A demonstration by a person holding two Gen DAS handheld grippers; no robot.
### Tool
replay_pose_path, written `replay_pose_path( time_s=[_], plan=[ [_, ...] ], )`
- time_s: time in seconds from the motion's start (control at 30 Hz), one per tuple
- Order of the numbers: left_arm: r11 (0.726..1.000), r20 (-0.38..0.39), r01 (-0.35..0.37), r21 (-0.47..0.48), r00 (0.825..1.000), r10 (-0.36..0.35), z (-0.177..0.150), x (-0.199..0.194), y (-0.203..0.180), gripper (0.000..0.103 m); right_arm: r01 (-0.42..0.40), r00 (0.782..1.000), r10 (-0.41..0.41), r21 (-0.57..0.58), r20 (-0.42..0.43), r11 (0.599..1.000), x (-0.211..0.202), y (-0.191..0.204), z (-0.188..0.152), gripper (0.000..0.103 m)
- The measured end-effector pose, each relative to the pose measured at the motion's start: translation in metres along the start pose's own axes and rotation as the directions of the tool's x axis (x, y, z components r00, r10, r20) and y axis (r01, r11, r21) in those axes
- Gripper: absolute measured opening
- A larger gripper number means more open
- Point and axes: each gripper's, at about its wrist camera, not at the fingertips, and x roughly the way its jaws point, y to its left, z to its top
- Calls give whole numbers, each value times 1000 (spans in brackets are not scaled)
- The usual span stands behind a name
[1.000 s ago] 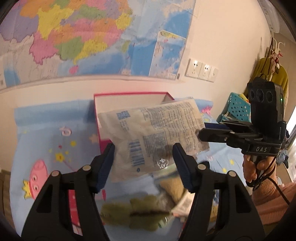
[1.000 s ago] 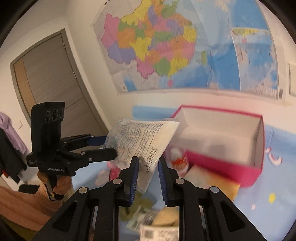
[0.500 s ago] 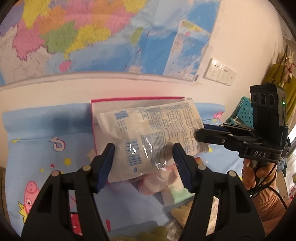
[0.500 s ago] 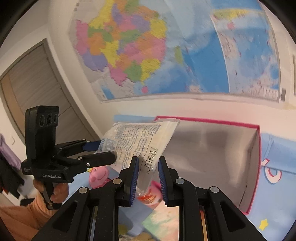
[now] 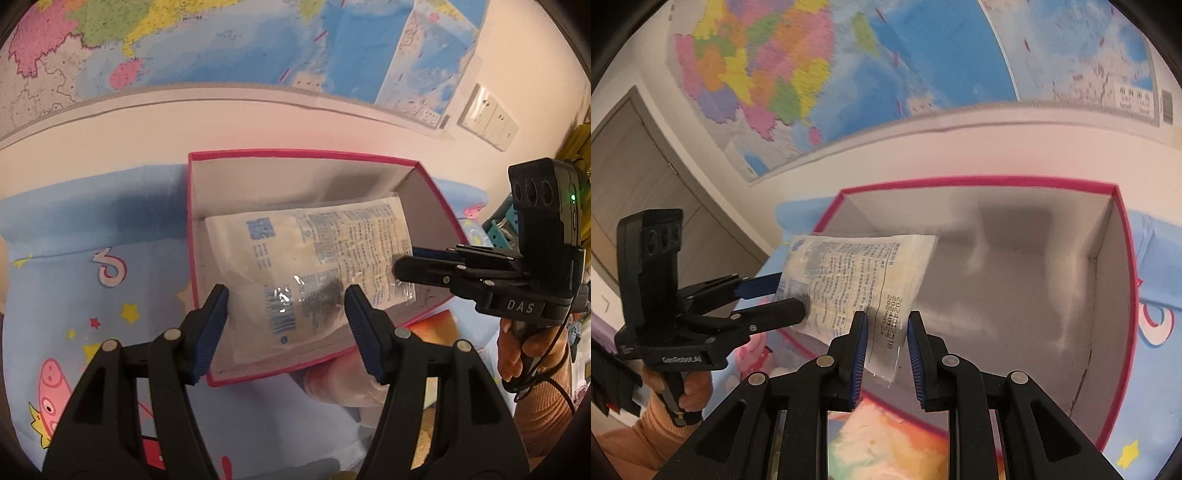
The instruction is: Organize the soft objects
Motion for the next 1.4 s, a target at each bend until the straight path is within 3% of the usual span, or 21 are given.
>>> replay_pose_path(
  time_s=[0.3,0.43,0.57,0.63,0.7,0.8,1.0,1.07,1.13,1.4],
  plan=[
    [999,5,-29,-28,1000,29,9,-6,6,67,58,991,-54,27,-120,998,37,-8,5,34],
    [999,32,-44,-29,998,44,8,-12,6,67,72,991,-70,13,-118,997,35,-7,1,37],
    [999,112,-44,-11,993,45,-5,-36,4,67,72,996,-72,-9,-45,997,2,0,-11,37],
    [1000,135,0,19,991,-3,-15,-50,2,67,36,999,-36,-29,-1,999,-22,6,-20,38],
    [996,151,50,70,987,-60,-35,-71,-5,68,20,999,-17,-71,36,997,-50,15,-33,47],
    [987,155,72,146,983,-95,-59,-90,-24,69,12,999,-5,-127,53,992,-82,27,-59,50],
    [942,58,282,183,953,-296,-116,-107,-48,70,5,1000,-7,-154,-16,988,-111,35,-124,50],
    [933,25,310,184,947,-320,-132,-105,-55,70,9,999,-15,-153,-41,988,-113,35,-141,50],
    [914,-21,369,168,928,-371,-146,-101,-61,70,3,997,-14,-151,-72,989,-114,36,-154,50],
    [905,-105,409,119,911,-398,-180,-85,-81,70,0,990,-18,-129,-141,992,-103,27,-185,50]
  ],
)
